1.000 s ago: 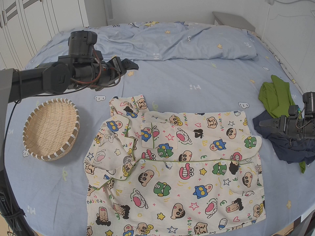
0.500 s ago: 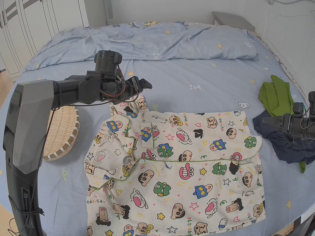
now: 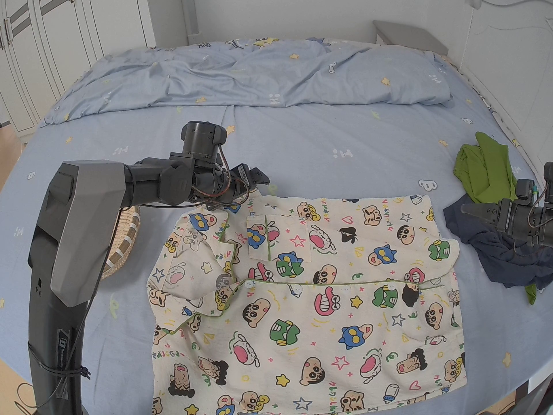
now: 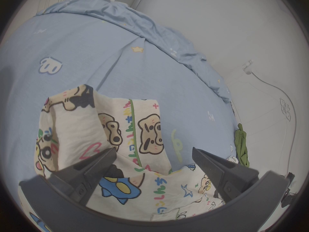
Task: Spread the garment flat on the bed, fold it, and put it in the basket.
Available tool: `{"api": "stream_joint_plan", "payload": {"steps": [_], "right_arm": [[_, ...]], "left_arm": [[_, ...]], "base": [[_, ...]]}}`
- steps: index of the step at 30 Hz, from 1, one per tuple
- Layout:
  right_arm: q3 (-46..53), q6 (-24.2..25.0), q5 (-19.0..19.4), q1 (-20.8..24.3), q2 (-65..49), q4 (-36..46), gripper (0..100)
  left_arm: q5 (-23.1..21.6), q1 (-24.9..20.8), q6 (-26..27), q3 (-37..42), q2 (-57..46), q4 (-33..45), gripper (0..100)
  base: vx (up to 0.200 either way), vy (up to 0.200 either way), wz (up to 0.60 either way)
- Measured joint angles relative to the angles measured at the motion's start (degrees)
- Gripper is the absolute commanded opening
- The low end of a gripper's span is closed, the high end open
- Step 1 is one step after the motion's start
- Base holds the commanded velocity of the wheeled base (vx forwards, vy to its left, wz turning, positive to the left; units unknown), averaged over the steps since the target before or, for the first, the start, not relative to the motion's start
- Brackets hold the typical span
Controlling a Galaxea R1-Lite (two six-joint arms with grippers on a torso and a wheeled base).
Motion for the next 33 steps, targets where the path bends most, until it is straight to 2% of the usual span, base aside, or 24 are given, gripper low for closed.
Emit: {"api": "stream_joint_plan", "payload": {"steps": [8,17,26,33], "right_arm": [[0.94,0.29,0.59,-0.01,-0.06,-0.9,100],[1.11,0.3,0.66,0.0,-0.44,-0.93,100],[1.19,2.0,0.83,0.0,-2.18,-0.77,100],[2.38,2.86,0.85,0.4,-4.24,0.3,100]], "left_arm": [[-0.22,0.11,-0.38,0.09,-0.05,0.02,100],[-1.8,0.99,-0.6,0.11,-4.96,-0.99,100],[-2.38,1.57,-2.86,0.06,-13.95,7.29,100],[-8.2,2.83,-3.08,3.54,-25.66,10.29,100]], "base": [[0.0,0.0,0.0],[0.0,0.0,0.0],[0.0,0.0,0.0],[0.0,0.0,0.0]]}}
